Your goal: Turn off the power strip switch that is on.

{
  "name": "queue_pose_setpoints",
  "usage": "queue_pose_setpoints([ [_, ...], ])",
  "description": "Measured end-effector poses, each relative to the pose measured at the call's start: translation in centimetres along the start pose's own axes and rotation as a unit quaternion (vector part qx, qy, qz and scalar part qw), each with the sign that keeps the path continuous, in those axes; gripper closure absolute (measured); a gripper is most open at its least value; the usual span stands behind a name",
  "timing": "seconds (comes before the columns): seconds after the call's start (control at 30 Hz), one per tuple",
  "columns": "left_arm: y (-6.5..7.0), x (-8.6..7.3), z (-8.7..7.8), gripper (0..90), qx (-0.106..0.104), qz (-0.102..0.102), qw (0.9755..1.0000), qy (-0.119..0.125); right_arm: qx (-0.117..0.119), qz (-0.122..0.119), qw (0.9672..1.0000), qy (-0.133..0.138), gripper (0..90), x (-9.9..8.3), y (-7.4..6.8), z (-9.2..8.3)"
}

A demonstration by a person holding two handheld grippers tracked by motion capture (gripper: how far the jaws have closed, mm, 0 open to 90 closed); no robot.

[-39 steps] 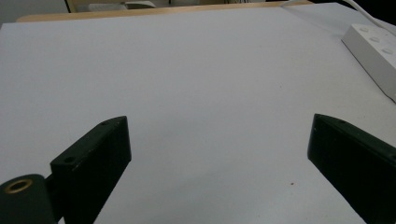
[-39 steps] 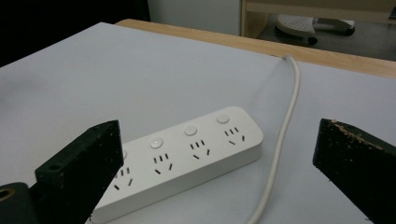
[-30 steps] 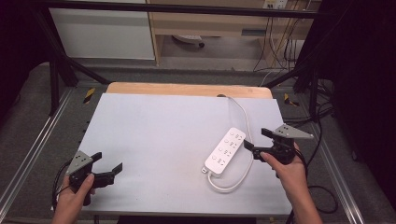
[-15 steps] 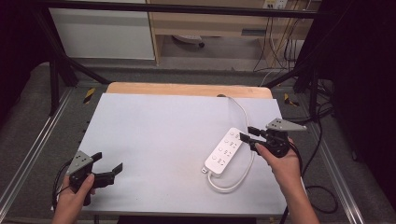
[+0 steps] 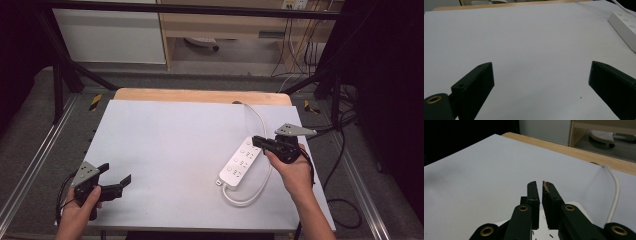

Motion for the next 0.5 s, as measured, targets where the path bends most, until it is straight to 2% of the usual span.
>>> queue_pose_setpoints([
  [0.07,0.0,0.0,0.0,6.0,-0.001,0.001,1.0,-0.001,0.002,0.002,1.0,0.001,90.0,0.0,0.0,0.4],
  [0.23,0.0,0.0,0.0,6.0,0.0,0.0,1.0,0.0,0.004,0.0,1.0,-0.001,90.0,0.0,-0.1,0.9],
  [0.5,0.0,0.0,0.0,6.1,0.0,0.002,1.0,0.0,0.008,0.007,0.9996,-0.026,90.0,-0.5,-0.2,2.3],
])
Point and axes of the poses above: each handheld gripper's, and its own axes: z roughly forward along the jaws, x roughly out of its top, y roughly to its right, the point moved 3 cm from there along z, roughly forward along the jaws, and after that the axes turned 1 degree about -x, right-handed, at the moved point
